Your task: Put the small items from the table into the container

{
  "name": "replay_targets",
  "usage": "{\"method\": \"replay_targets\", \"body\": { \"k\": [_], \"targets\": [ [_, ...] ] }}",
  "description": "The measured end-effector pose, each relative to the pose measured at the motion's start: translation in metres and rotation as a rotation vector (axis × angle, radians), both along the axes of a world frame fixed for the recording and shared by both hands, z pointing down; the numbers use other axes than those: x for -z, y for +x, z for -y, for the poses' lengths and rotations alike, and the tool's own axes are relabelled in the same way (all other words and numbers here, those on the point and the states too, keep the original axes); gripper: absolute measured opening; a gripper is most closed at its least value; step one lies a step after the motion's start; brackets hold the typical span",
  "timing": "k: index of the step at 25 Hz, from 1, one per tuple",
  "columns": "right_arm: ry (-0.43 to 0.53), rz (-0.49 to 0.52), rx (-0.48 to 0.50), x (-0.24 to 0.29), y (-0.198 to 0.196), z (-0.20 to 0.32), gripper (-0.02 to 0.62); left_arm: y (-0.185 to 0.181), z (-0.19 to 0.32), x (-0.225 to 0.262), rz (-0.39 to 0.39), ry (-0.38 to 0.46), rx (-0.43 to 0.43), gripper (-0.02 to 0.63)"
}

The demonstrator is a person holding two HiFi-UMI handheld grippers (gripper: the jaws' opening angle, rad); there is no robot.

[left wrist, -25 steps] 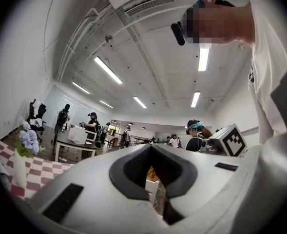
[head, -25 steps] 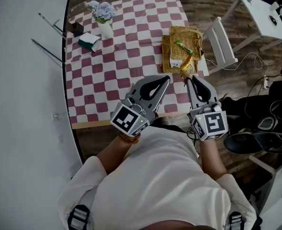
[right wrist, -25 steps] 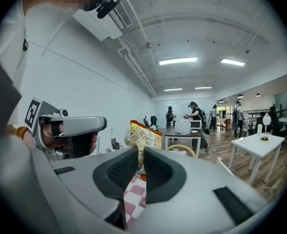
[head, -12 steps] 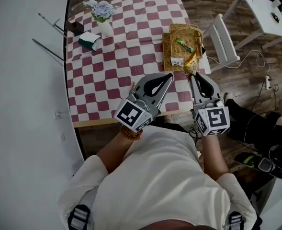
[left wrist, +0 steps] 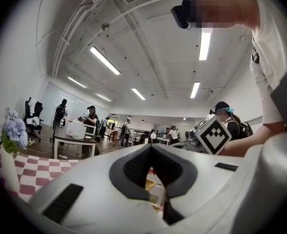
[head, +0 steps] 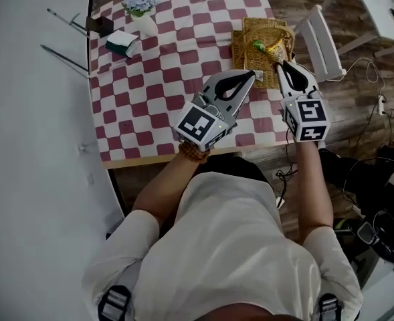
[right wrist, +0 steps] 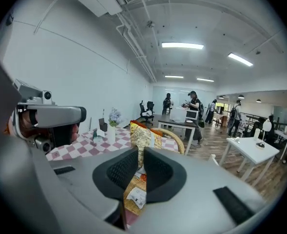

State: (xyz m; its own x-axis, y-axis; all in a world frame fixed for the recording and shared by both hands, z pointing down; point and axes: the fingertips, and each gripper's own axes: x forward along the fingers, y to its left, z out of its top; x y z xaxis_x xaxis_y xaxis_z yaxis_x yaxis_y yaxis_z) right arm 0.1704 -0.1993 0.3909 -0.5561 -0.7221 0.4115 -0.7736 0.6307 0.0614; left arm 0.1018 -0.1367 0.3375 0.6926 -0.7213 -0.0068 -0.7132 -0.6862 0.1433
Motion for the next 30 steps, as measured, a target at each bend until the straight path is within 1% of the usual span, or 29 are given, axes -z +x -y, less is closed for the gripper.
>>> {"method": "replay_targets", "body": {
  "k": [1, 4, 11, 18, 22, 23, 26, 30],
  "targets": [
    [-0.022, -0.017, 0.004, -0.008, -0.001, 0.008, 0.057, 0.001, 0.008, -0.005, 0.000, -0.004, 0.001, 0.026],
    [-0.083, -0.074, 0.022, -0.033, -0.003, 0.029, 0.057, 0.002, 0.031, -0.017, -0.020, 0.023, 0.007, 0.026],
    [-0.190, -0.213, 0.059, -0.084, -0.005, 0.056, 0.057, 0.001, 0.069, -0.058, -0.006, -0.020, 0.030, 0.026],
    [-0.246, -0.263, 0.096, -0.105, -0.016, 0.064, 0.069, -0.002, 0.078, -0.081, 0.009, -0.070, 0.044, 0.026],
    [-0.222, -0.243, 0.075, -0.101, -0.016, 0.070, 0.085, -0.007, 0.073, -0.077, 0.006, -0.072, 0.051, 0.026],
    [-0.209, -0.236, 0.064, -0.098, -0.014, 0.072, 0.095, -0.008, 0.072, -0.073, 0.005, -0.070, 0.053, 0.026],
    [-0.156, -0.215, 0.036, -0.078, -0.009, 0.075, 0.097, -0.016, 0.065, -0.054, -0.011, -0.054, 0.070, 0.026],
    [-0.084, -0.122, 0.017, -0.038, -0.009, 0.062, 0.097, -0.024, 0.047, -0.020, -0.031, -0.012, 0.085, 0.026]
  ]
}}
